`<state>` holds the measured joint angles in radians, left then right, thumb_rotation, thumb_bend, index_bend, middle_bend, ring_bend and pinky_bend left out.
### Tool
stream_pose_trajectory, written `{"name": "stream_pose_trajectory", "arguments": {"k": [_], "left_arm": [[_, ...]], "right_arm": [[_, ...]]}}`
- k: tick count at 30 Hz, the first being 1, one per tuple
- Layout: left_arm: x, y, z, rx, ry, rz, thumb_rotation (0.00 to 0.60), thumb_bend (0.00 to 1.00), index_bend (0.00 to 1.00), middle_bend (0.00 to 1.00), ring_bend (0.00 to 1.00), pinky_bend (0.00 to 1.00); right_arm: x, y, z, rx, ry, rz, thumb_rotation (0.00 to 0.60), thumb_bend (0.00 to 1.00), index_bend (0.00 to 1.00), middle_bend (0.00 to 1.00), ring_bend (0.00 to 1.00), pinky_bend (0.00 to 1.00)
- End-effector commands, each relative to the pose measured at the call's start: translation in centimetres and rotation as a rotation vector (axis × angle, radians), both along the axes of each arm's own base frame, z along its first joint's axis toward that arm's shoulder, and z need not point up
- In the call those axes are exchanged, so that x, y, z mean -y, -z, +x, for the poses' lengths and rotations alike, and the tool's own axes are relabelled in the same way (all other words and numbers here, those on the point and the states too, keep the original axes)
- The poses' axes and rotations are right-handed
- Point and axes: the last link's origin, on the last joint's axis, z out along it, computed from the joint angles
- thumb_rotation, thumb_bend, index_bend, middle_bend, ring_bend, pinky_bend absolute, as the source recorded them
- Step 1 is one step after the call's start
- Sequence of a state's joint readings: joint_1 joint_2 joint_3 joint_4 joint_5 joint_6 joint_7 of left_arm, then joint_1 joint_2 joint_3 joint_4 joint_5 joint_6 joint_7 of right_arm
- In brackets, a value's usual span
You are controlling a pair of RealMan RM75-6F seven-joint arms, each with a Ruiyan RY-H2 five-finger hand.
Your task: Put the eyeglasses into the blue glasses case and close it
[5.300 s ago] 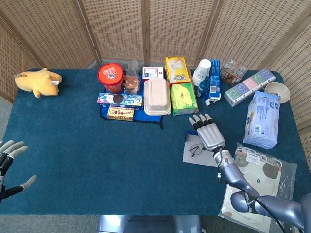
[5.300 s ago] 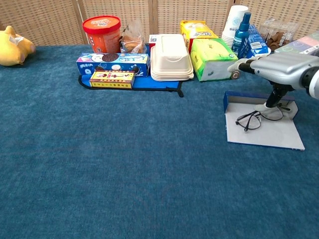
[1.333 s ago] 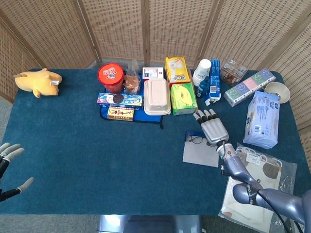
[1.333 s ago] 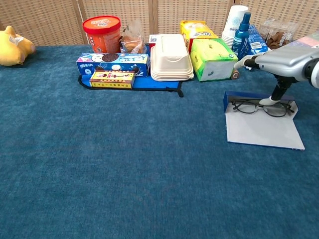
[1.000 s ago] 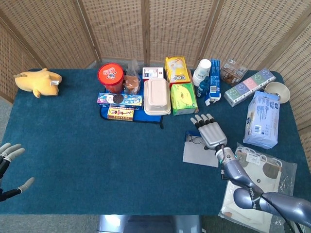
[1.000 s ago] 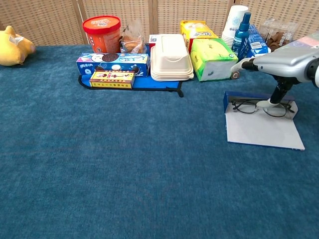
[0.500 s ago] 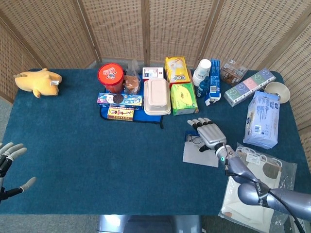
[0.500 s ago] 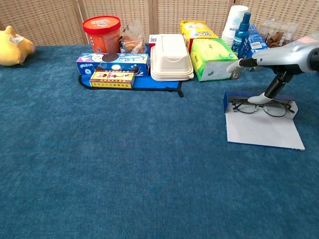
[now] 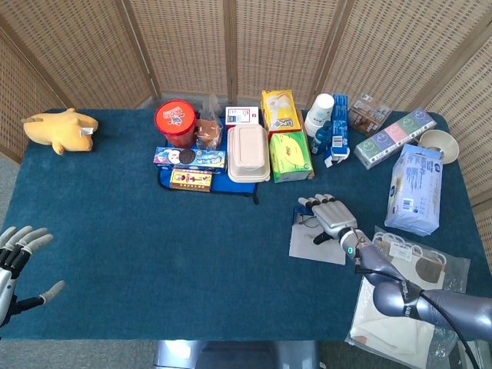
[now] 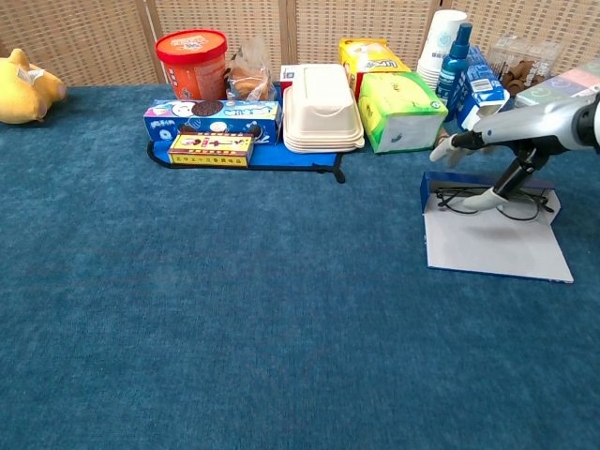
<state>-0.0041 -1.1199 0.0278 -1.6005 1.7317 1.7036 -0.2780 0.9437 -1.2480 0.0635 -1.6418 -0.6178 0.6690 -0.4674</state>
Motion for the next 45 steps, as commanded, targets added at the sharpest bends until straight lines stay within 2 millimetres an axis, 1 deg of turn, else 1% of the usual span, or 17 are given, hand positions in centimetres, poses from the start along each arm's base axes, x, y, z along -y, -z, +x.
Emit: {"name": "stream_pose_trajectory", "arguments": {"k": [1, 8, 12, 15, 22, 27, 35, 39, 42, 45], "left_arm": [[0.0, 0.1, 0.1, 0.003, 0.004, -0.002, 0.6, 0.13, 0.19, 0.18, 0.1, 0.0], [0.2, 0.1, 0.1, 0.005, 0.011, 0.0, 0.6, 0.13, 0.19, 0.18, 0.1, 0.0], [0.4, 0.1, 0.2, 0.012, 0.015, 0.003, 0.6, 0.13, 0.19, 0.18, 0.1, 0.0], [0.5, 0.1, 0.1, 0.011, 0.014, -0.002, 0.6, 0.13, 0.19, 0.18, 0.1, 0.0], [0.5, 0.1, 0.2, 0.01, 0.022, 0.0, 0.6, 0.13, 0.19, 0.18, 0.1, 0.0], [0.4, 0.2, 0.3, 0.01, 0.021, -0.003, 0.6, 0.13, 0.19, 0.18, 0.1, 0.0], [0.0, 0.4, 0.4, 0.011, 0.035, -0.012, 0.6, 0.13, 0.19, 0.18, 0.1, 0.0], [-0.1, 0.5, 0.4, 0.013, 0.037, -0.017, 0.6, 0.13, 0.19, 0.18, 0.1, 0.0], [-0.1, 0.5, 0.3, 0.014, 0.037, -0.019, 0.6, 0.13, 0.19, 0.18, 0.1, 0.0], [-0.1, 0.4, 0.2, 0.014, 0.036, -0.015, 0.6, 0.13, 0.19, 0.18, 0.1, 0.0]], "right_arm": [[-0.3, 0.0, 0.0, -0.004, 0.0, 0.008, 0.417, 0.37, 0.03, 0.15, 0.07, 0.04], [-1.5, -0.1, 0.1, 0.002, 0.004, 0.021, 0.401, 0.36, 0.04, 0.17, 0.1, 0.06], [-2.1, -0.1, 0.0, 0.008, 0.008, 0.029, 0.396, 0.36, 0.05, 0.17, 0.13, 0.1], [-2.9, -0.2, -0.2, 0.011, 0.012, 0.031, 0.394, 0.36, 0.05, 0.17, 0.13, 0.11], [-2.5, -0.5, -1.4, -0.005, 0.048, 0.006, 0.392, 0.35, 0.05, 0.17, 0.11, 0.12], [-3.0, -0.5, -2.1, -0.013, 0.069, 0.02, 0.394, 0.35, 0.05, 0.17, 0.11, 0.12], [-4.5, -0.8, -2.4, 0.002, 0.086, 0.024, 0.39, 0.35, 0.05, 0.17, 0.14, 0.17], [-5.4, -0.9, -2.0, 0.018, 0.082, 0.03, 0.385, 0.35, 0.04, 0.17, 0.14, 0.18], [-5.2, -1.4, -1.8, 0.021, 0.065, -0.004, 0.387, 0.34, 0.04, 0.17, 0.14, 0.18], [-4.5, -2.1, -2.0, 0.002, 0.061, -0.039, 0.384, 0.34, 0.04, 0.17, 0.14, 0.18]]}}
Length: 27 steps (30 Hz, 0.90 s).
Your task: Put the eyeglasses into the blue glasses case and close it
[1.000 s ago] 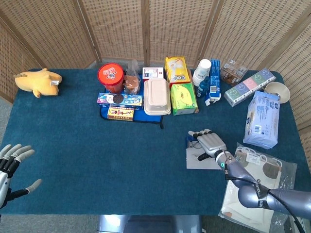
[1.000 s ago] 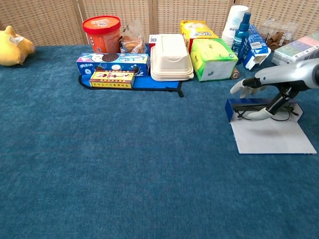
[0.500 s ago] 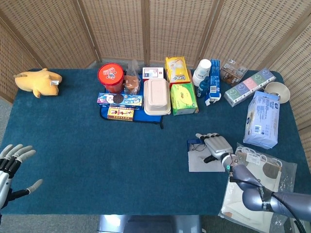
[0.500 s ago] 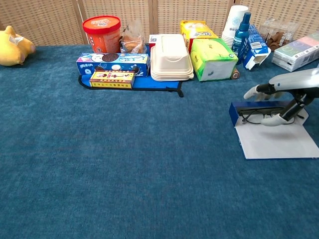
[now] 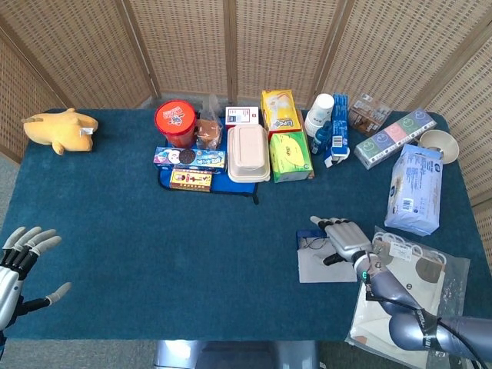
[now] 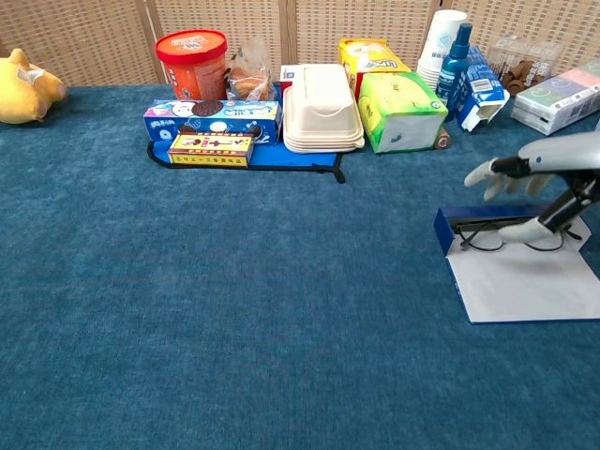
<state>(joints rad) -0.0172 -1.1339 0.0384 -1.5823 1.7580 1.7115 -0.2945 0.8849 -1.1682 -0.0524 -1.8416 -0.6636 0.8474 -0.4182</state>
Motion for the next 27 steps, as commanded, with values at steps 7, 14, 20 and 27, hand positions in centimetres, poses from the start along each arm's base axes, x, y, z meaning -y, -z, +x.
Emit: {"name": "stream_pose_trajectory", "arguments": {"k": [7, 14, 20, 27], "left_arm": [[0.1, 0.0, -0.2, 0.0, -0.008, 0.0, 0.6, 0.13, 0.19, 0.18, 0.1, 0.0], [0.0, 0.0, -0.1, -0.002, -0.002, -0.001, 0.6, 0.13, 0.19, 0.18, 0.1, 0.0], [0.0, -0.1, -0.1, -0.002, -0.002, 0.0, 0.6, 0.13, 0.18, 0.18, 0.1, 0.0], [0.0, -0.1, -0.2, -0.004, -0.006, 0.001, 0.6, 0.13, 0.18, 0.18, 0.1, 0.0]], "right_arm": [[1.6, -1.2, -1.4, -0.043, 0.057, -0.045, 0.384, 0.34, 0.04, 0.17, 0.14, 0.18], [0.8, -0.8, -2.1, -0.059, 0.101, 0.01, 0.385, 0.34, 0.05, 0.17, 0.16, 0.19], [-0.3, -0.2, -1.6, -0.062, 0.094, 0.062, 0.37, 0.34, 0.06, 0.19, 0.17, 0.19], [-1.6, 0.4, -0.4, -0.063, 0.057, 0.1, 0.337, 0.34, 0.06, 0.19, 0.17, 0.19]]}}
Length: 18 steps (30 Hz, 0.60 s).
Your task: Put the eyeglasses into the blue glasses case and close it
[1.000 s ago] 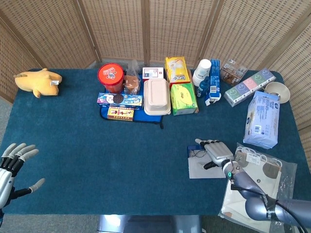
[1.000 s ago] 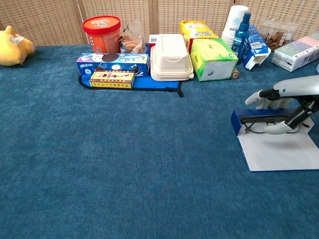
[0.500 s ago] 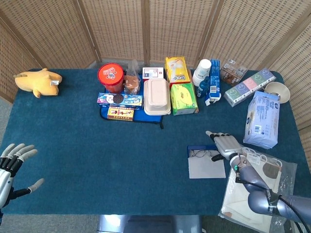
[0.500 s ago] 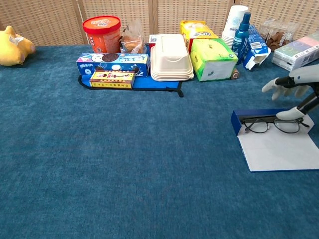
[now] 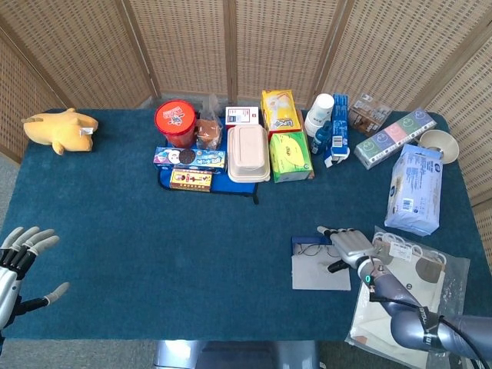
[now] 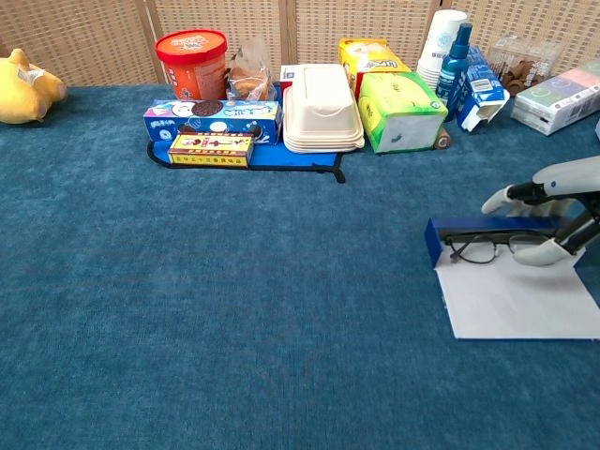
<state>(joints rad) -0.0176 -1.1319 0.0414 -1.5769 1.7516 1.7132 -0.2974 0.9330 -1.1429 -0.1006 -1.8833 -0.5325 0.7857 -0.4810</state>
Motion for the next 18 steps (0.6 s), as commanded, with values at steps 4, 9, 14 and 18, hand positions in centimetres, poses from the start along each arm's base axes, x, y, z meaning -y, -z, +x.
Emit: {"name": "stream_pose_trajectory", "arguments": {"k": [4, 9, 14, 18], "left_arm": [[0.1, 0.0, -0.1, 0.0, -0.005, 0.0, 0.6, 0.13, 0.18, 0.18, 0.1, 0.0], [0.1, -0.1, -0.2, -0.001, -0.008, 0.001, 0.6, 0.13, 0.18, 0.18, 0.1, 0.0], [0.1, 0.0, -0.2, -0.006, -0.007, 0.001, 0.6, 0.13, 0.18, 0.18, 0.1, 0.0], [0.1, -0.1, -0.2, -0.007, -0.012, 0.004, 0.6, 0.13, 0.18, 0.18, 0.09, 0.0]], "right_arm": [[-1.0, 0.4, 0.7, 0.011, -0.02, 0.025, 0.324, 0.34, 0.06, 0.19, 0.18, 0.19], [-1.5, 0.5, 0.8, 0.01, -0.028, 0.034, 0.301, 0.33, 0.05, 0.19, 0.19, 0.19], [-2.4, 0.4, 0.5, 0.008, -0.019, 0.037, 0.276, 0.33, 0.05, 0.19, 0.19, 0.2], [-3.4, 0.5, 0.5, 0.015, -0.025, 0.052, 0.265, 0.33, 0.05, 0.19, 0.19, 0.2]]}}
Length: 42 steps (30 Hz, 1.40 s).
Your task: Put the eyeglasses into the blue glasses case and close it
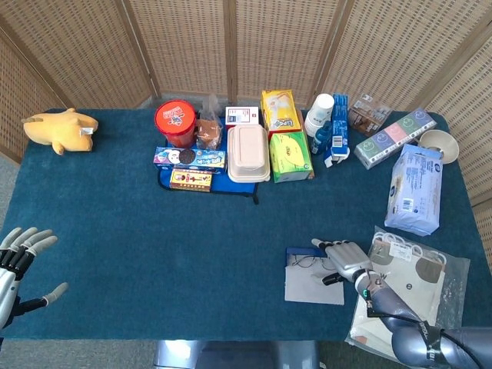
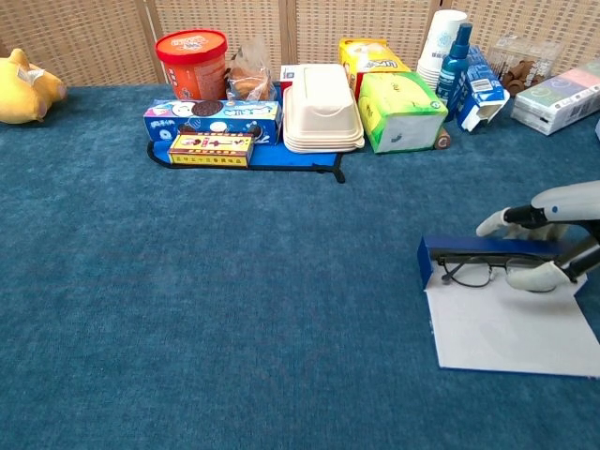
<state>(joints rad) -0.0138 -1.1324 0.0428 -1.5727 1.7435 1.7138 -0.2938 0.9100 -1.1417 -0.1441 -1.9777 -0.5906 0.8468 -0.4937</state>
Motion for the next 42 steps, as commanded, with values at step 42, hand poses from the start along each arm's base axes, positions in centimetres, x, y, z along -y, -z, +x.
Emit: {"name": "stream_pose_trajectory", "arguments": {"k": [42], "left_arm": [[1.3, -0.1, -0.4, 0.006, -0.037, 0.017, 0.6, 0.13, 0.18, 0.18, 0.09, 0.0]], "right_arm": [[-3.5, 1.1, 3.0, 0.067, -0.173, 0.125, 0.261, 0.34, 0.07, 0.23, 0.19, 0.2]]}}
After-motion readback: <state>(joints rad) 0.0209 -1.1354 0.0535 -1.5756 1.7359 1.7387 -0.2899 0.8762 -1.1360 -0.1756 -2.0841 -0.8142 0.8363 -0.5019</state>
